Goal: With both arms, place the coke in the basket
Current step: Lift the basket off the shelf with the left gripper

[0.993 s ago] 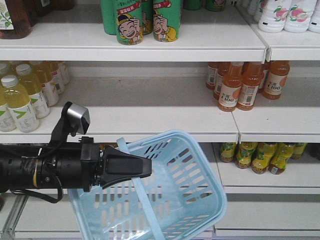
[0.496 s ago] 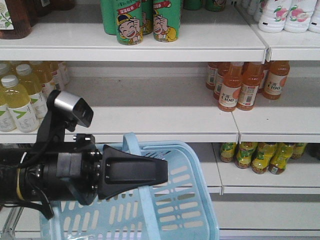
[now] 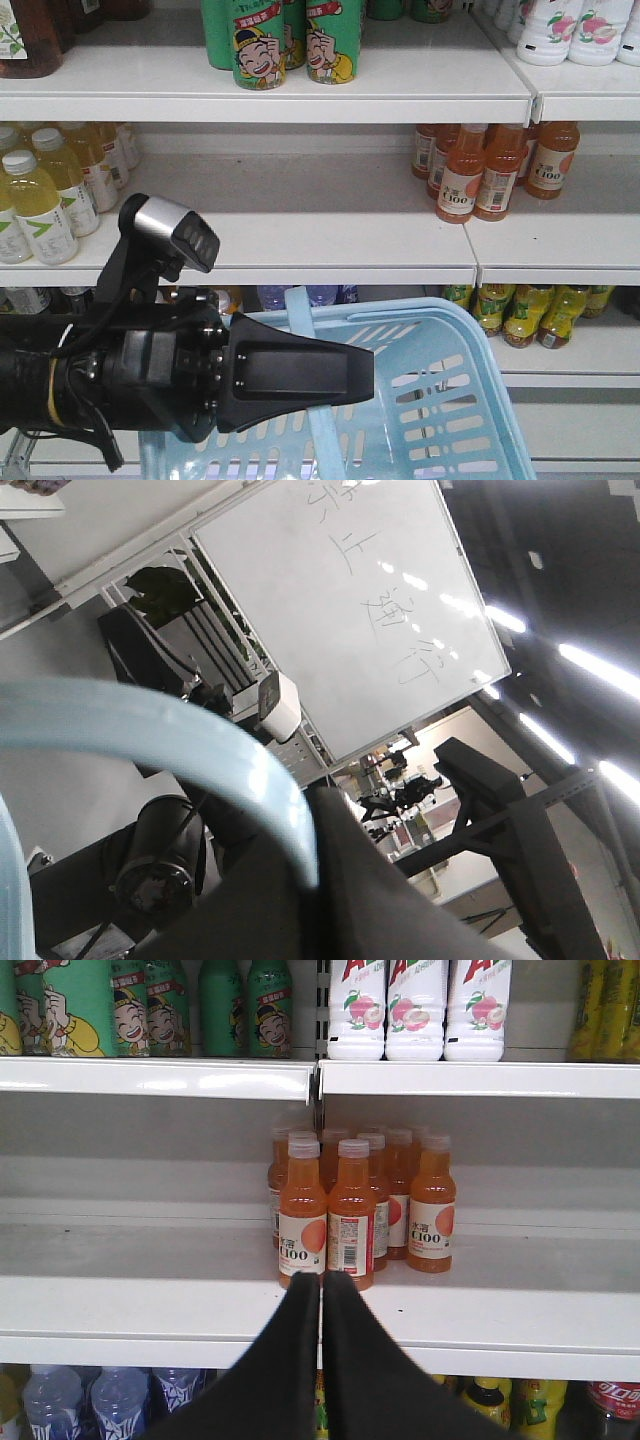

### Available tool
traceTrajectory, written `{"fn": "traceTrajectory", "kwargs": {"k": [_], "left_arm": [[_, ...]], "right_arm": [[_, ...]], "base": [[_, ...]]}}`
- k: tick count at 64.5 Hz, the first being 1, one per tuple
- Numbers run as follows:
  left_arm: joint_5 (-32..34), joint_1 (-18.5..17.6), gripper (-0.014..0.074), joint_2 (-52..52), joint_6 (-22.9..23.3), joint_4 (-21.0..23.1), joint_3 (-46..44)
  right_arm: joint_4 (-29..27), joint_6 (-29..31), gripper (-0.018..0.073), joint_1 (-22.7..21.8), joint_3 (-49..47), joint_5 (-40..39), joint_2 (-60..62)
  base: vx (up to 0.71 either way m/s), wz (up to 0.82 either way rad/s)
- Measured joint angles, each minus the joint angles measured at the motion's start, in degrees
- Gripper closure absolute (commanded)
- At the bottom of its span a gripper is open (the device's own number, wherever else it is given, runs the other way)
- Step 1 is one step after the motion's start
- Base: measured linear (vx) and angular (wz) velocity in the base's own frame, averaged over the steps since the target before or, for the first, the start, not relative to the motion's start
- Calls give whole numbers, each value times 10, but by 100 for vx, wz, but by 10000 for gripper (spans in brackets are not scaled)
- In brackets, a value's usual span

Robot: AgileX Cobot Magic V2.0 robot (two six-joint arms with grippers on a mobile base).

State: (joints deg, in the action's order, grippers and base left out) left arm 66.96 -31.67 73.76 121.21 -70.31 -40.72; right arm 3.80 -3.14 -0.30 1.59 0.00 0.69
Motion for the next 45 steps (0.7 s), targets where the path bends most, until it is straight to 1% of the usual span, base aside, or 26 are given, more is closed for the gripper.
{"fn": "traceTrajectory", "kwargs": {"k": [8,45], "left_arm": [[-1,0,604,0,0,11,0],[-1,0,604,-9,0,19,0]], "right_arm": [[0,0,564,0,0,0,0],[0,0,564,0,0,0,0]], "base": [[0,0],[0,0]]}}
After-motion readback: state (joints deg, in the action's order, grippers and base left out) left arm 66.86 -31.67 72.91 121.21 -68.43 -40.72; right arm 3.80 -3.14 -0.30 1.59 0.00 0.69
